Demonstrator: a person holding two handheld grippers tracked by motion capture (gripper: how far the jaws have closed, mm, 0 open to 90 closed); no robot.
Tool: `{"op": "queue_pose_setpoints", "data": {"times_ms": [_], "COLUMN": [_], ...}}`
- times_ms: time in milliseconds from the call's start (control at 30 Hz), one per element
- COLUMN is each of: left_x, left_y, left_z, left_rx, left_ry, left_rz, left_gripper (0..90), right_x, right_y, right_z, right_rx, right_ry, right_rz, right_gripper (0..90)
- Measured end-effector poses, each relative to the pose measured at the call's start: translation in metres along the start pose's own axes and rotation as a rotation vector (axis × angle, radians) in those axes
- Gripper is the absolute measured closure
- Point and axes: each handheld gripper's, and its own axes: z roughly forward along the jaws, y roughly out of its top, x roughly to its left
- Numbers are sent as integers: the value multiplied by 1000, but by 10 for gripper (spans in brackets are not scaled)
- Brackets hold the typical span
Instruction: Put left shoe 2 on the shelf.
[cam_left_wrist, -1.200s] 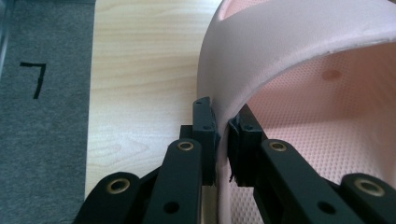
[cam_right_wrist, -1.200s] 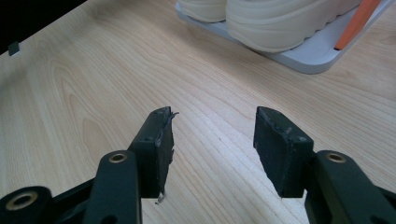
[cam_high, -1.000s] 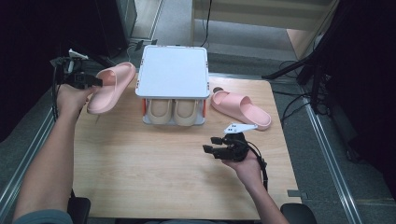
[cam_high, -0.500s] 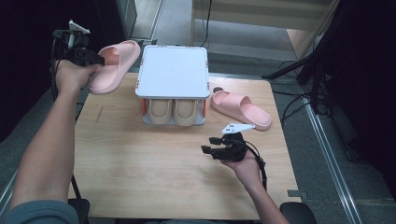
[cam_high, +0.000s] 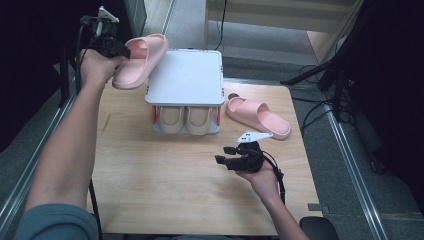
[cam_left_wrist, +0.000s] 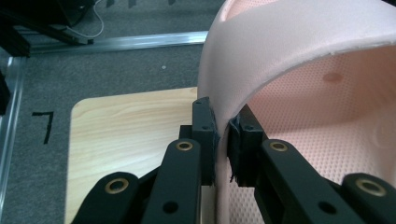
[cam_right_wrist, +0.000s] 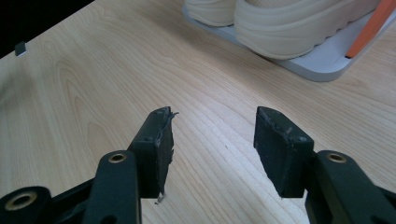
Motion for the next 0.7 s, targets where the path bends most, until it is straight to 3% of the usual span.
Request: {"op": "queue_pose_setpoints", "data": {"times_ms": [267,700], "left_x": [-30,-62], "left_y": [8,4], "left_z": [17,49], "left_rx": [1,16], "left_ry": [-4,2], "left_rz": [42,83], "left_gripper": [822,818], "right_x": [0,-1], "right_y": [1,2], "right_z": [-2,-2], "right_rx": [-4,-3], "right_ry": [-2,-1], "right_rz": [-5,-7], "right_gripper": [478,480]}}
